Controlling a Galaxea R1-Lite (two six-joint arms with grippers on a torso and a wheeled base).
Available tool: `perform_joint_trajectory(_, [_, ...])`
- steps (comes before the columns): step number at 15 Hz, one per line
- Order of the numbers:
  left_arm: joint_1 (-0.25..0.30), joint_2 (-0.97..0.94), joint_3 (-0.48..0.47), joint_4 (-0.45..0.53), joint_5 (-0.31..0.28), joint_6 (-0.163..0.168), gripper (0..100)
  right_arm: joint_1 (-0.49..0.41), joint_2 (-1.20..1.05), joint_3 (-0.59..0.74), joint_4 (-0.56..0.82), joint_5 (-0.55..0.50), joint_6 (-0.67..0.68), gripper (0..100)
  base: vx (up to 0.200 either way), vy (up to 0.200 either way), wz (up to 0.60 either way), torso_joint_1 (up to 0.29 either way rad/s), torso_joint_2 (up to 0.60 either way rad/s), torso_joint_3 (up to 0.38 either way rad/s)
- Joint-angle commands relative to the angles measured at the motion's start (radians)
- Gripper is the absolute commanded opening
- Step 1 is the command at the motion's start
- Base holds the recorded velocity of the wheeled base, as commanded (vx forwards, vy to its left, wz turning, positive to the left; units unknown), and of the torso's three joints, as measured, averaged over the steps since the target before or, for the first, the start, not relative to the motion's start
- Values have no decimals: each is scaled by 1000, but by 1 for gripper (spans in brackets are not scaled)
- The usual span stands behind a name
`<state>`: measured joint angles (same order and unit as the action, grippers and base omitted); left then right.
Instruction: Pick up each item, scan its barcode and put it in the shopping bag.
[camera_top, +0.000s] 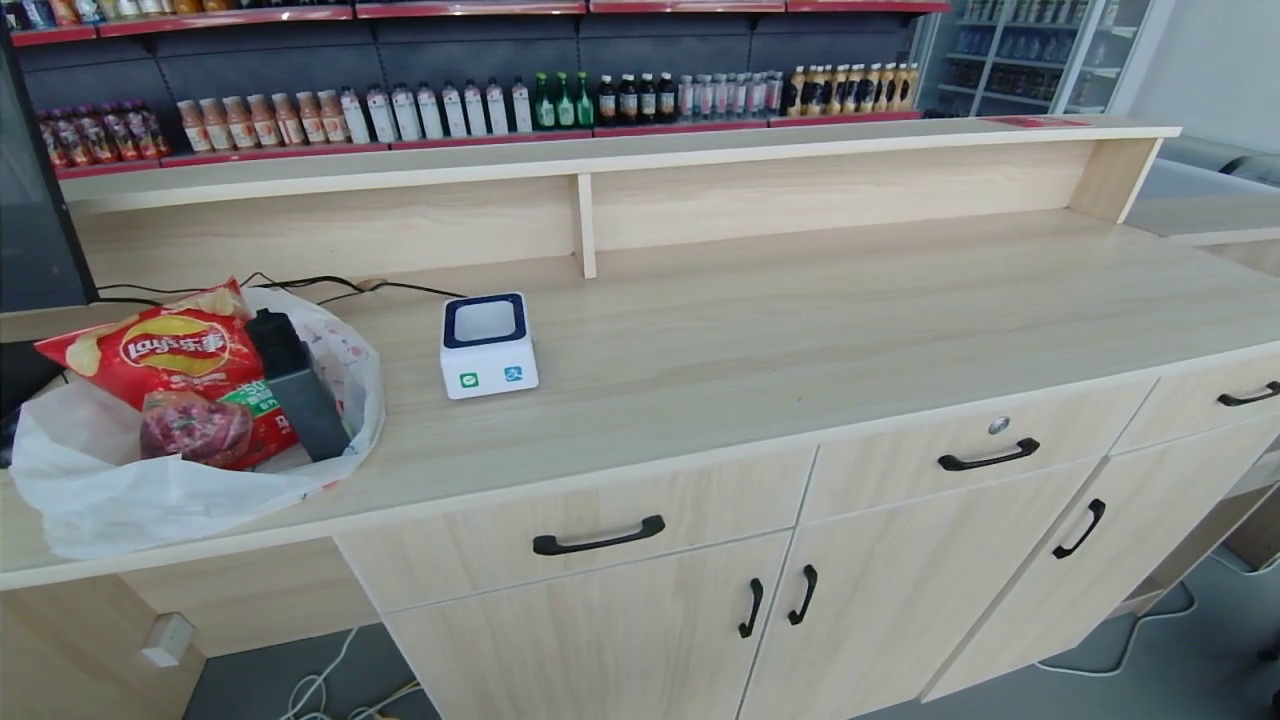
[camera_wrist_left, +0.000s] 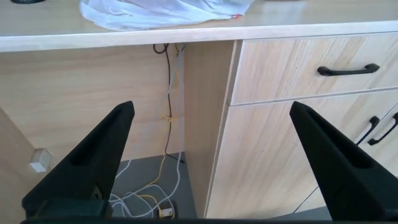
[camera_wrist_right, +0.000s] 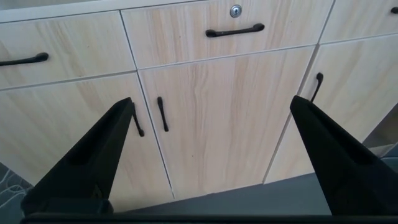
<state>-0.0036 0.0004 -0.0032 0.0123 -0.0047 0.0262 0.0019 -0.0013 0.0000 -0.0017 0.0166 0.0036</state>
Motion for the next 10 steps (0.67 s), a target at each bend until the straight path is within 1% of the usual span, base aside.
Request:
perform_joint_trajectory(1, [1,0,0,0,0,-2,100,0,1,0,0,0,-2,100,0,-200,0,2,7,2])
perform_joint_trajectory(7, [1,0,0,0,0,0,100,0,1,0,0,0,-22,100,0,-200,0,-2,2,0])
perform_joint_trajectory(10, [1,0,0,0,0,0,100,1,1,0,0,0,-20,100,0,-200,600,4,4,7])
